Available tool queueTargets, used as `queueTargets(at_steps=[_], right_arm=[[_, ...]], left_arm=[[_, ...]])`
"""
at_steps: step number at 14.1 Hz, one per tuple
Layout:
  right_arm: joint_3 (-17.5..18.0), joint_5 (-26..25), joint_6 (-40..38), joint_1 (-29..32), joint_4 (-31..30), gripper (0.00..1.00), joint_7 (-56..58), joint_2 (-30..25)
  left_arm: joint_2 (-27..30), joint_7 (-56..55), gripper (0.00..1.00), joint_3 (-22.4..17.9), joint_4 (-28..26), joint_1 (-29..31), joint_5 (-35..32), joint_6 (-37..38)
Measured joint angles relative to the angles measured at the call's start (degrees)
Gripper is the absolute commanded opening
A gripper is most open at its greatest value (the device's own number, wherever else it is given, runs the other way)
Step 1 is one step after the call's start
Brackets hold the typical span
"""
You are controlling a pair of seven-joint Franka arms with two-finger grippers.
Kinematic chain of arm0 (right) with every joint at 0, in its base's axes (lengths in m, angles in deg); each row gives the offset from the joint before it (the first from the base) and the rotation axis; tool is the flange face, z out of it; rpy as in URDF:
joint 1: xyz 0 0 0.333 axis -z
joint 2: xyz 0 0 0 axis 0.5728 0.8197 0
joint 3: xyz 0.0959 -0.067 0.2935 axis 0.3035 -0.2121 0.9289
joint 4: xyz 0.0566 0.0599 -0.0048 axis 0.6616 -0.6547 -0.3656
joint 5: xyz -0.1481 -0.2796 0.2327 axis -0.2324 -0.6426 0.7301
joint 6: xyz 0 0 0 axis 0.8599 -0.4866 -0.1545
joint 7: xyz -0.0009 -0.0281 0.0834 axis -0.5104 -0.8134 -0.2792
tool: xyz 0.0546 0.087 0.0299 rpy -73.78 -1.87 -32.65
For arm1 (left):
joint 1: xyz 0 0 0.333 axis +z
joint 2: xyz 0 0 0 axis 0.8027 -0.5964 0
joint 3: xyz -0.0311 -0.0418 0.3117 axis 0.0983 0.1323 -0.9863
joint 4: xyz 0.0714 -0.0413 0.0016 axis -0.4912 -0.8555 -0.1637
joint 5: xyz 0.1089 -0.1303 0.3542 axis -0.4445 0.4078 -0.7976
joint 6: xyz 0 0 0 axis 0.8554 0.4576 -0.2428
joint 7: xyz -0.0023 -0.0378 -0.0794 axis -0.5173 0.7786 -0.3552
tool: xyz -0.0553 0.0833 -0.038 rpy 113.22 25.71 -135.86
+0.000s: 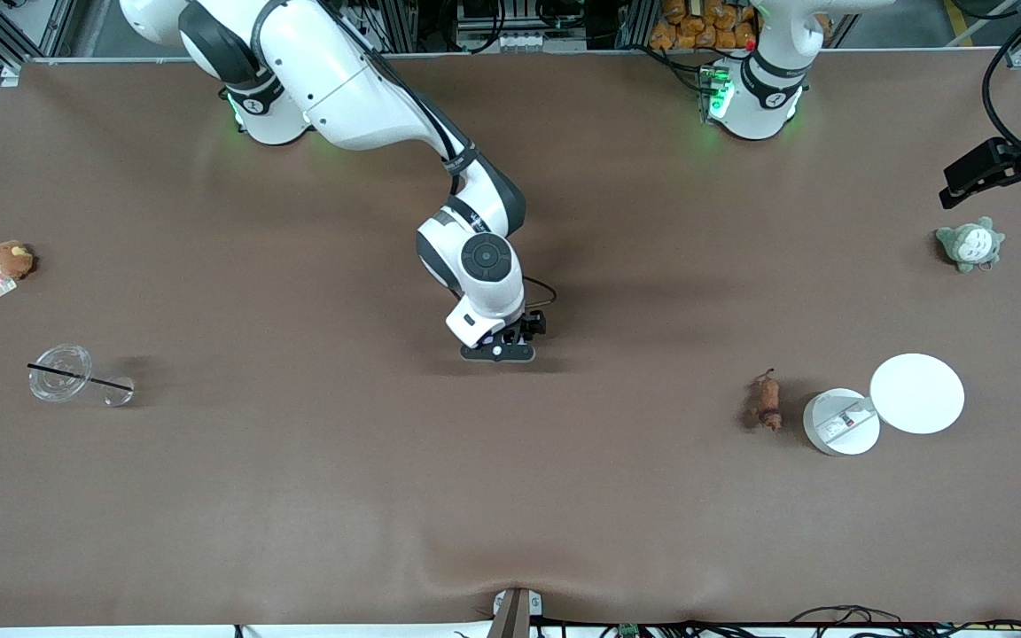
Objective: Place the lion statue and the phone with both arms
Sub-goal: 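Carry the phone with the right gripper toward the clear glass cup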
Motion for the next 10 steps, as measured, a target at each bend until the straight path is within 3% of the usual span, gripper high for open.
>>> queueTargets(at_steps=[1,6,10], right_arm=[[-0.08,-0.29,-0.47,-0.15,0.17,0.0,-0.08,-0.33],[-1.85,-0.93,-0.27,1.12,1.16,0.0,-0.03,-0.72],[-2.51,-0.97,-11.55,11.9,2.7,0.0,12.01,-8.33]], left_arm=[[0.0,0.0,1.0,0.0,-0.14,-0.18,0.0,0.0],[0.06,0.0,1.0,1.4,-0.83,-0.1,0.04,0.0],[0.17,-0.02,1.0,3.48,-1.22,0.58,0.04,0.0]])
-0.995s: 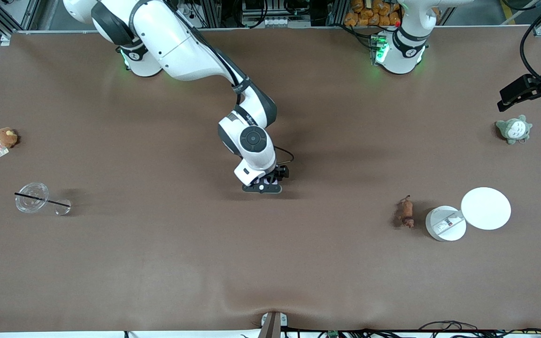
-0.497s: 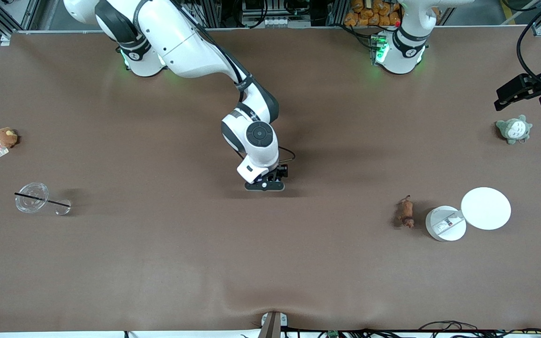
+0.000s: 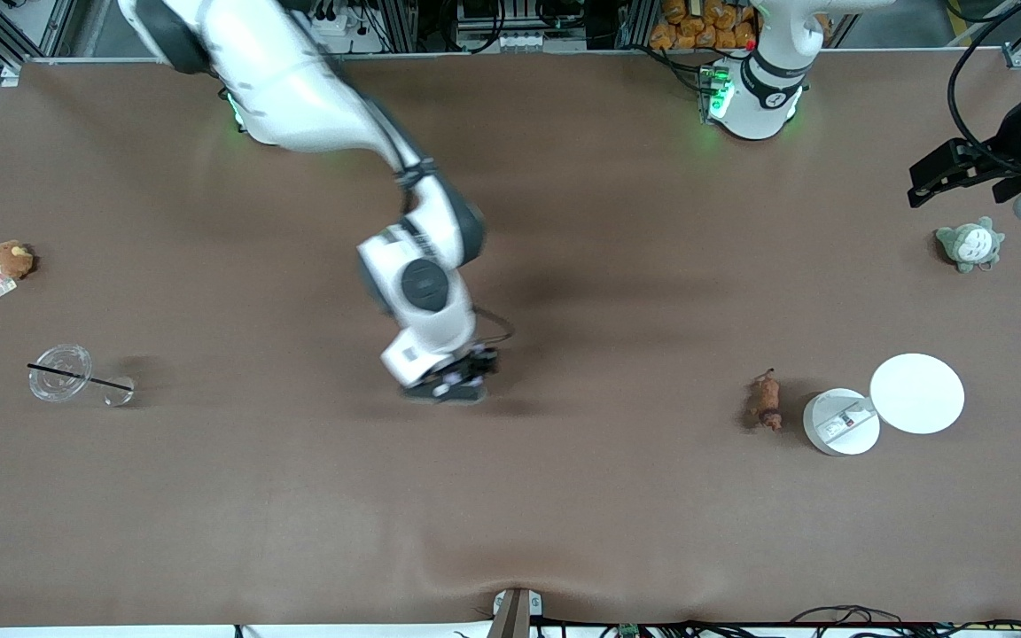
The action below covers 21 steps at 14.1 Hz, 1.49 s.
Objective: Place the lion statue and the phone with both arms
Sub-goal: 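Carry the phone with the right gripper toward the clear glass cup, then lower the phone beside the glass cup and open the right gripper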
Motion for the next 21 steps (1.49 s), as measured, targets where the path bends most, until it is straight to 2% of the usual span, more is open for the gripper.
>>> queueTargets(at_steps=[3,5,7,9,11,13,16,18,19,21], right_arm=[[-0.29,-0.1,-10.32,9.82,-0.2,0.0,12.81,-5.33],[-0.46,-1.59,-14.02,16.47,-1.46,0.0,21.39,-6.13],[-0.75,-8.26,-14.03,20.81,-5.14,0.0,24.71,-5.88],[-0.92,-12.26,-11.92,23.47,-9.55,0.0,25.81,-5.57],[-1.09,-13.04,-7.69,26.15,-13.32,0.0,28.54,-5.54],[-1.17,-13.23,-4.95,28.91,-15.65,0.06,30.71,-5.55],[-1.22,-13.28,-4.25,32.31,-17.1,0.08,30.91,-5.58],[-1.23,-13.28,-3.49,34.15,-17.64,0.13,30.91,-5.59],[-1.23,-13.28,-3.05,34.52,-17.92,0.19,30.91,-5.59],[-1.14,-13.28,-2.2,34.59,-18.4,0.9,30.91,-5.59]], left_arm=[[0.04,0.0,1.0,0.8,-0.04,0.89,0.0,0.0],[0.07,0.0,1.0,1.08,-0.05,0.93,0.0,0.0],[0.08,-0.17,1.0,2.04,-0.09,0.94,0.0,0.04],[0.09,-0.59,1.0,3.13,-0.09,0.93,0.01,0.06],[0.09,-0.66,1.0,3.32,-0.11,0.97,0.01,0.07],[0.06,-0.66,1.0,3.32,-0.25,1.02,0.01,0.07],[-0.16,-0.66,1.0,3.31,-0.28,1.08,0.01,0.06],[-0.17,-0.66,1.0,3.31,-0.28,1.17,0.01,0.06],[-0.17,-0.66,1.0,3.31,-0.28,1.25,0.01,0.06],[-0.17,-0.66,1.0,3.28,-0.28,1.43,0.01,0.06]])
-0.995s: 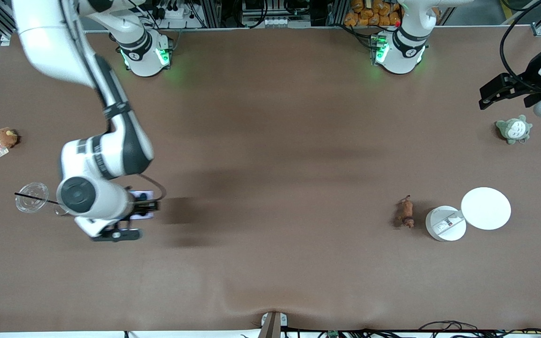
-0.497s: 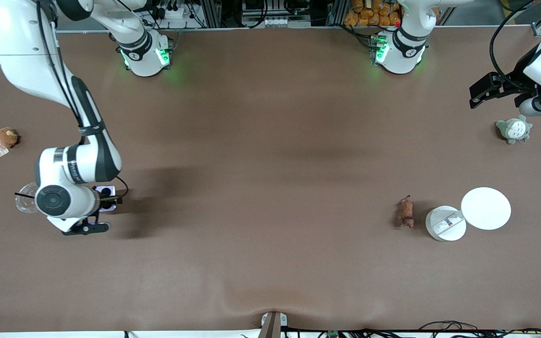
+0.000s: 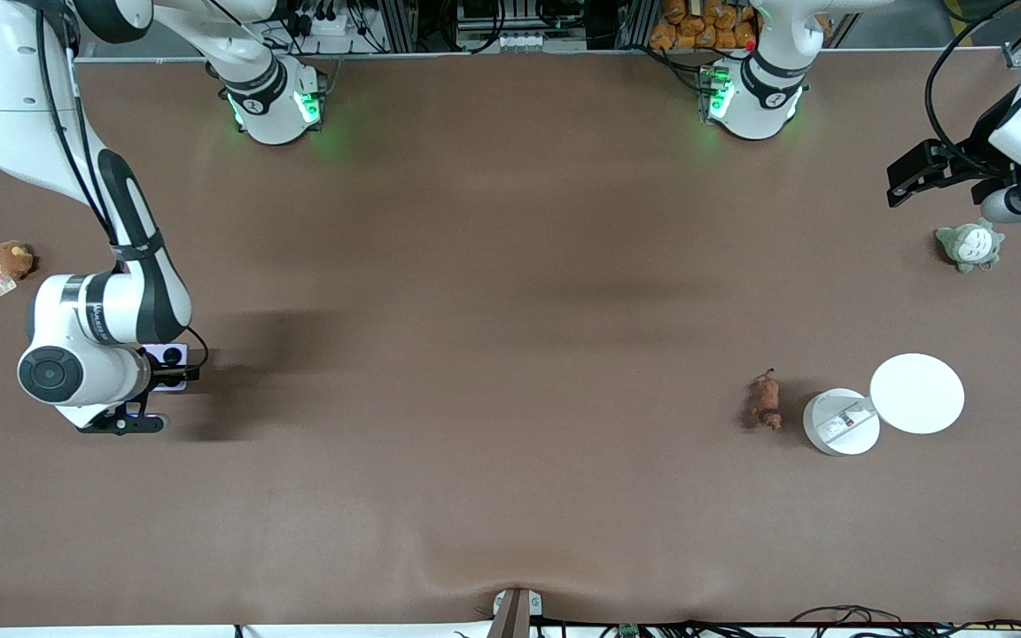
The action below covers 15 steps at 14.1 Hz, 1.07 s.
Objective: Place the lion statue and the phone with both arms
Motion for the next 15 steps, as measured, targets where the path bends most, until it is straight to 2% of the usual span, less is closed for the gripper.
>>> queueTargets(at_steps=[1,11,15], right_arm=[[0.12,0.0,0.19,-0.01,-0.13,1.0,0.0,0.0],[0.78,-2.24,0.21,-0.42,0.54,1.0,-0.01,-0.89],[2.72,-1.32,-1.72,-0.73,1.85,1.0,-0.11,-6.44]], left_arm=[[0.0,0.0,1.0,-0.01,0.0,0.08,0.0,0.0],[0.24,0.0,1.0,-0.21,0.06,0.31,0.0,-0.03],[0.42,0.1,1.0,-0.31,0.14,0.96,0.0,-0.04]])
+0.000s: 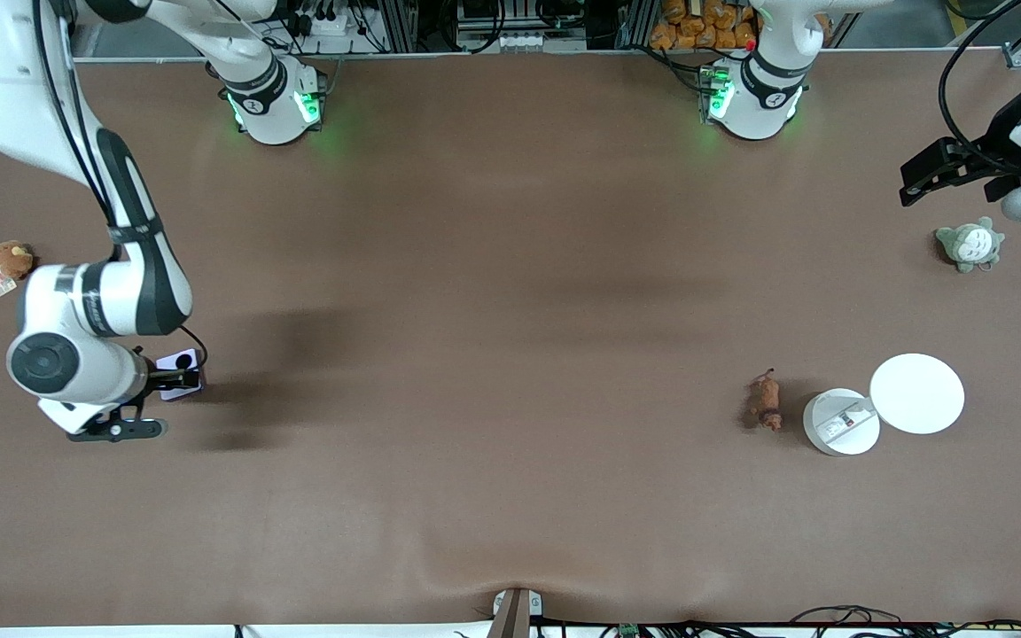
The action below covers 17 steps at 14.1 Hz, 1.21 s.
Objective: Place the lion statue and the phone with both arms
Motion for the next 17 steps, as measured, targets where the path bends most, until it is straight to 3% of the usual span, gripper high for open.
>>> queueTargets(at_steps=[3,8,10,13,17], right_arm=[[0.81,7.57,-6.01,-0.06,0.35,1.0,0.37,-7.91],[1.87,14.8,-21.05,-5.42,0.74,1.0,0.44,-22.77],[1.92,15.36,-25.5,-6.81,0.68,1.0,0.41,-27.88],[1.62,15.43,-30.47,-6.42,1.61,1.0,0.42,-31.9],[0.95,15.47,-37.01,-4.61,6.55,1.0,0.51,-32.73]], left_arm=[[0.26,0.02,1.0,-0.01,0.05,0.01,0.0,0.0],[1.04,0.1,1.0,0.05,0.12,0.02,0.0,0.04],[1.57,0.1,1.0,0.13,0.12,0.01,0.0,0.12],[2.04,0.1,1.0,0.35,0.12,-0.02,0.0,0.21],[2.15,0.31,1.0,0.5,0.12,-0.07,0.0,0.99]])
